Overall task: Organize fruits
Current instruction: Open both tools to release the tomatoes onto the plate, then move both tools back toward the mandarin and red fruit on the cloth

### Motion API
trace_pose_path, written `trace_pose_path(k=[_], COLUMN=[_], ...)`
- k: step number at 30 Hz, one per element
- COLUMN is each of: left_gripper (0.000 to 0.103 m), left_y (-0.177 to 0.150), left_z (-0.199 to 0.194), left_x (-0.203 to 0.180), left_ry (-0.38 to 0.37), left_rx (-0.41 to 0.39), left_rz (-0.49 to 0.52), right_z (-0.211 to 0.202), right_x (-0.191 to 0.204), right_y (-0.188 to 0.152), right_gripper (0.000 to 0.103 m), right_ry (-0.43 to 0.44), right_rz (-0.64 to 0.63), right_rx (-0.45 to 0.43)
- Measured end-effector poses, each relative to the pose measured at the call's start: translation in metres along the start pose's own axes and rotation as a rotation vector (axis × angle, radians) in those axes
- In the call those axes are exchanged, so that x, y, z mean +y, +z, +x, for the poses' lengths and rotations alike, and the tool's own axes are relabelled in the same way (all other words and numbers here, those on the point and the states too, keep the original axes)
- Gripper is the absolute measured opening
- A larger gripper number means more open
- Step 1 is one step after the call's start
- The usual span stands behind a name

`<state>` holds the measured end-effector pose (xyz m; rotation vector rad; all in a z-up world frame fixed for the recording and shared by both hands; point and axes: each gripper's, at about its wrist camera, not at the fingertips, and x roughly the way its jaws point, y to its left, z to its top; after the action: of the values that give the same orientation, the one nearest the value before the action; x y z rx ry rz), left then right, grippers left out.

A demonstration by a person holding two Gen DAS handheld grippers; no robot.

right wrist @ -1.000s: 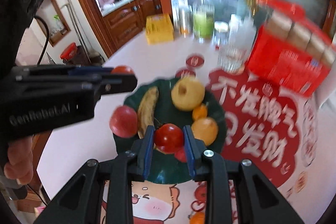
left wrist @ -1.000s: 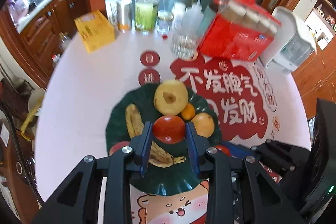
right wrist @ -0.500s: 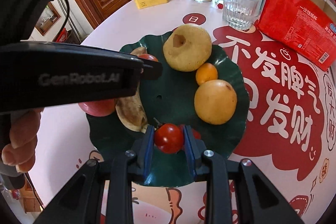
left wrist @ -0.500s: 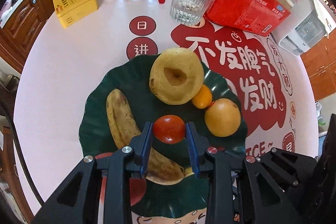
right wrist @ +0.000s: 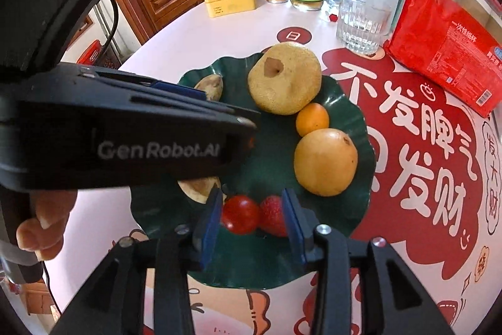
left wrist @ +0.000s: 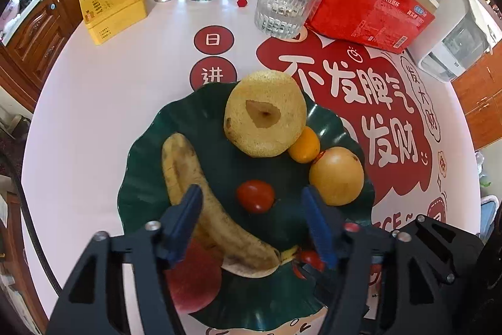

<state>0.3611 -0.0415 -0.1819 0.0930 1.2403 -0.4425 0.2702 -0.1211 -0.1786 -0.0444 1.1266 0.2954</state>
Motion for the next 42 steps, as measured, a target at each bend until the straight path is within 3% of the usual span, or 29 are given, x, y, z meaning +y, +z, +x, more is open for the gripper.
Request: trace_pose_path(k=[9,42], left_gripper=[0.082,0.09], left_y=[-0.005,-0.056], left_z=[-0.018,-0.096], left_x=[-0.012,-0.033], left_ry=[-0.014,0.028], left_rx=[-0.043,-0.136], left_rz=[0.028,0.04], right_z=[-0.013,-0.064], right_x=[0.001,0.002], right_y=[-0.003,-0.034], right_gripper=[0.042,0.042], right_ry=[0.02,0.02], right_rz=[0.012,0.058], right_rx=[-0.031,-0.078])
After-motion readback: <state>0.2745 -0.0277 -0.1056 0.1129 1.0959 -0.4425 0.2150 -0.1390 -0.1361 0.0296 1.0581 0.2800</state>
